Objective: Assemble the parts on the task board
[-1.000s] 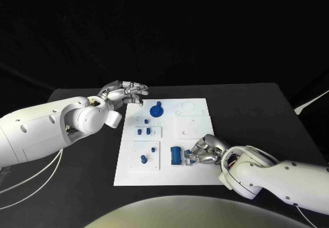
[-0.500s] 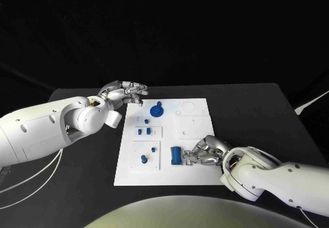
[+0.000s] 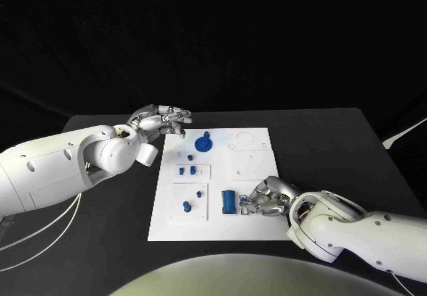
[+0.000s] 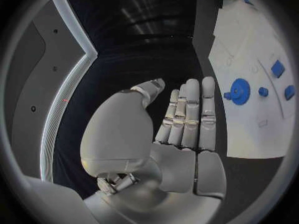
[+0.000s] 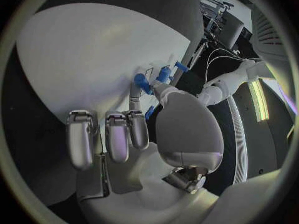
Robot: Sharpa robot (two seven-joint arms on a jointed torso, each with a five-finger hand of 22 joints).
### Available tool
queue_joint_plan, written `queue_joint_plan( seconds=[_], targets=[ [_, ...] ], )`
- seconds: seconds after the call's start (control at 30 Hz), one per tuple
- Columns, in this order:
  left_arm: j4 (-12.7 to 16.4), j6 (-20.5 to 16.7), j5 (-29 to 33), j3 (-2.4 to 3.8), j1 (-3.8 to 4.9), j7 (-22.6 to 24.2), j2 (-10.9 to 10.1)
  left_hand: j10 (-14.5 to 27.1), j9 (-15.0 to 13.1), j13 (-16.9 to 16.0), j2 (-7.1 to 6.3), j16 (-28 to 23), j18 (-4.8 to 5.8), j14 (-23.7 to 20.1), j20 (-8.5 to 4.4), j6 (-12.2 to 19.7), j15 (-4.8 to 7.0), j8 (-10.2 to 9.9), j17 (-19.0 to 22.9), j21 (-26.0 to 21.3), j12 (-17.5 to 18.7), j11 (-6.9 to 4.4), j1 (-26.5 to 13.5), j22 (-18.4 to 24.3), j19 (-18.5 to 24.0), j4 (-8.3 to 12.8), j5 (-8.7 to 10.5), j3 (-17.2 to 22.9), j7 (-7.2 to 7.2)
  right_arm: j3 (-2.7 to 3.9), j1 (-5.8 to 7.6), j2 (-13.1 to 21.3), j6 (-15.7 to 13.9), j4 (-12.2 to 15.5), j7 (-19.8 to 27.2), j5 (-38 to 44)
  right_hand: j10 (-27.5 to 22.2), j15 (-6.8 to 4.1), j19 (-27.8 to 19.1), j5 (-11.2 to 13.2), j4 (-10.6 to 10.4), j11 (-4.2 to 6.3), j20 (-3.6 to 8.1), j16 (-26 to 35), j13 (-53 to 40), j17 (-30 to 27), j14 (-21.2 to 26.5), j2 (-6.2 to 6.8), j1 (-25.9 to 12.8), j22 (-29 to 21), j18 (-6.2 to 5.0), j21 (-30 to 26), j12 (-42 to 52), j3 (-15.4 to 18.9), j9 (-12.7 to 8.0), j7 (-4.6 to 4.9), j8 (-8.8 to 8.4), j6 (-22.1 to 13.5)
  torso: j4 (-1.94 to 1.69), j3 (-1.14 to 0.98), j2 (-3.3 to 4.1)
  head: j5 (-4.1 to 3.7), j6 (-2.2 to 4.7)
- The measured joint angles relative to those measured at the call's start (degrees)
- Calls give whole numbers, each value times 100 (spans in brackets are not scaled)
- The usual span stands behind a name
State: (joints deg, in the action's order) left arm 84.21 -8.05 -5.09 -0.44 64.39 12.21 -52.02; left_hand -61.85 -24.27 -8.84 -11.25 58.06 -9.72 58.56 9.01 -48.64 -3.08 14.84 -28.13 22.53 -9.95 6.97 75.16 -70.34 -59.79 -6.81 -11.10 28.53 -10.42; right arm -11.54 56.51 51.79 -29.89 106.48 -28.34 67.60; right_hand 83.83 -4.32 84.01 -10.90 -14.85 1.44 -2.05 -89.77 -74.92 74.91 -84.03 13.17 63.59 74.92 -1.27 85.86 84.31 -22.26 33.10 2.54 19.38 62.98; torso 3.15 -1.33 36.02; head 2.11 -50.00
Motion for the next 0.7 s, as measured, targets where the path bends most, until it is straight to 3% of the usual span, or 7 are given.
queue_joint_plan(
  seconds=[0.37,0.7],
  targets=[
    [-2,0,0,0,0,-3,-2,0,0,0,0,0,1,0,0,0,0,0,1,-23,0,0,0,0,0,0,0,0,0,-4,-5,12,12,22,-12,102,26,-42,-10,-108,16,25,16,0,1,0,-1,-5,52,-1,0,52,189,-226,32,-83,-6,170,0,-2,0,6,0],
    [-5,-1,0,0,0,-6,-2,0,0,-1,0,0,0,0,0,0,0,0,1,-23,0,0,0,0,0,0,0,0,0,-9,-10,12,-4,41,-8,118,19,-62,0,-55,-104,43,42,0,1,0,19,45,-81,-1,-1,78,189,-241,83,-94,34,221,0,-1,0,7,0]
  ],
)
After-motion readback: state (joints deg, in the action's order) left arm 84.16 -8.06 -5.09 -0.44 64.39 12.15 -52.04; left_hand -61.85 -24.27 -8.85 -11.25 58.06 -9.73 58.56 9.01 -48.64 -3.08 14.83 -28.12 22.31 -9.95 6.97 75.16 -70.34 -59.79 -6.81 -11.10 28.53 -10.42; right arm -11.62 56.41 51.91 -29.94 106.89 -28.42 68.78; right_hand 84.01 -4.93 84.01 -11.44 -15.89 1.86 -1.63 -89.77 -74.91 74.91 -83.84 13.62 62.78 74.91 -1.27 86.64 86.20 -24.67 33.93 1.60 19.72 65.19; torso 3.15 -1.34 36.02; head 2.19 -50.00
